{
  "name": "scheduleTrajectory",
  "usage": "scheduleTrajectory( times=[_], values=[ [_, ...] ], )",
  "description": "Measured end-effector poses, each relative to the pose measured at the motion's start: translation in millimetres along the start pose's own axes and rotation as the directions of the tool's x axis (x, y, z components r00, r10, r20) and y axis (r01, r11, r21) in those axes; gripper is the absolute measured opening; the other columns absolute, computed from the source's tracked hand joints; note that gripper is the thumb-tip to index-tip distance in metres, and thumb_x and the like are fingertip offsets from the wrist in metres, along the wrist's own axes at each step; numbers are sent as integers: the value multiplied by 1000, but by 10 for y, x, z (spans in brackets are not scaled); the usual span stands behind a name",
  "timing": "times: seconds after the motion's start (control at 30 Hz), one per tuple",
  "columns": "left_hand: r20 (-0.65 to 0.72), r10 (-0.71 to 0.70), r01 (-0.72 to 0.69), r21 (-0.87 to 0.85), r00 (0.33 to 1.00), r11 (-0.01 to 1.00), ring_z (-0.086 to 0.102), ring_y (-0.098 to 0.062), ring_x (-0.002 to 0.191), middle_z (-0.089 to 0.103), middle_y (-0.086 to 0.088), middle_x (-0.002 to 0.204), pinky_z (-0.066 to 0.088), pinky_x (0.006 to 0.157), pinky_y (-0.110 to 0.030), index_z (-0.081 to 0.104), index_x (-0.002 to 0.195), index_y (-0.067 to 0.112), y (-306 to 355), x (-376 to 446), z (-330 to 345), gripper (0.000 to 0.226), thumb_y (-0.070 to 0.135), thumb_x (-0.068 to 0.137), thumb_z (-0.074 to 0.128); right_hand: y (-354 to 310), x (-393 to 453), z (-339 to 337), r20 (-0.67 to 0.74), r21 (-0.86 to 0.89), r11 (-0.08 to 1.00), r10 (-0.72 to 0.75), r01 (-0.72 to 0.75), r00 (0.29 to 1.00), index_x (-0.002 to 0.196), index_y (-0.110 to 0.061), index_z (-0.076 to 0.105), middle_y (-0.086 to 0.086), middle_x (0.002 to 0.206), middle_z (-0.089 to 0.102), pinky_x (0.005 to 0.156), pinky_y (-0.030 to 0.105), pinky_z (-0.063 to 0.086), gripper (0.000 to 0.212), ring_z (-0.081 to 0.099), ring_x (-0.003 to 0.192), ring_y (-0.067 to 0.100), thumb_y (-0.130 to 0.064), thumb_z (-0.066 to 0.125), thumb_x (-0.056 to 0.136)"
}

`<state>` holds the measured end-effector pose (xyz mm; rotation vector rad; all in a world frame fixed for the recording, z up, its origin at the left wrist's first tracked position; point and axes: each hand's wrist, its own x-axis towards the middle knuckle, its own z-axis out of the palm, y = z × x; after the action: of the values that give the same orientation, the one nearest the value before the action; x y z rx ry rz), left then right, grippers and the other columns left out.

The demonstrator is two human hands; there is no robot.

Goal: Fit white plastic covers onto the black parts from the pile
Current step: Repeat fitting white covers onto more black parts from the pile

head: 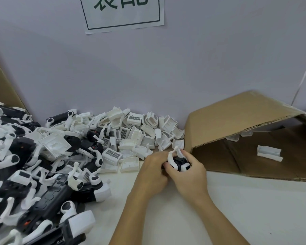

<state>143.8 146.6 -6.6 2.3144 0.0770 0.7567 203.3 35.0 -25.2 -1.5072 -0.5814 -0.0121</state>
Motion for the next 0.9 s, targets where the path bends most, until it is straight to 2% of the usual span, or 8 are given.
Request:
scheduleTrajectory(
  times=[0.1,0.27,0.43,0.53,0.6,0.63,0.73,0.9],
  values=[
    [8,37,-37,-4,999,999,64,-15,88,71,8,92,53,75,-39,72,107,20,18,-4,-18,50,-7,71,52,15,24,-18,3,23,1000,-7,7,1000,74,-59,67,-37,83,68,64,1,44,49,64,81,-14,-14,87,71],
    [-4,34,-34,13,999,999,63,-11,87,70,16,92,53,73,-34,71,107,27,9,12,-19,55,-11,71,54,32,30,-29,57,79,997,10,-14,998,82,-55,66,-41,88,66,68,1,45,48,63,88,-16,-12,86,73],
    [-31,53,-52,47,998,998,56,6,75,59,39,82,37,61,-8,55,97,41,75,-21,-35,58,-11,71,54,22,25,-25,32,81,996,21,-24,999,91,-55,62,-44,89,65,68,0,44,52,62,90,-18,-16,88,70],
    [-36,31,-31,24,999,999,58,-8,74,64,18,77,50,62,-29,63,90,28,26,-12,-15,44,-9,69,51,1,15,-20,17,99,995,14,-15,1000,96,-52,66,-30,92,71,68,1,45,51,62,87,-18,-14,88,70],
    [-38,28,-28,13,999,1000,59,-16,77,66,9,79,50,64,-43,66,87,22,19,2,-20,40,-9,68,50,-2,5,-7,25,149,989,21,-24,999,115,-47,62,-24,98,71,70,0,44,62,61,90,-20,-15,90,70],
    [-37,28,-28,15,999,1000,60,-17,80,67,8,82,50,66,-44,67,90,21,20,7,-21,41,-9,68,50,-21,-5,-4,25,156,987,34,-37,999,120,-46,56,-29,100,68,71,-1,44,68,60,93,-21,-17,91,69],
    [-42,25,-24,28,999,999,62,-19,84,69,6,87,51,70,-44,70,96,18,27,6,-20,44,-9,68,50,-5,5,-11,10,99,995,7,-8,1000,93,-48,67,-24,91,72,70,8,50,42,67,87,-6,-20,90,70],
    [-44,42,-40,47,998,998,62,-14,90,70,12,92,52,78,-41,70,103,25,29,16,-11,51,-10,70,52,-26,2,-27,-35,116,993,32,-28,999,92,-39,70,-19,87,73,65,12,51,35,69,82,1,-21,89,69]
  ],
)
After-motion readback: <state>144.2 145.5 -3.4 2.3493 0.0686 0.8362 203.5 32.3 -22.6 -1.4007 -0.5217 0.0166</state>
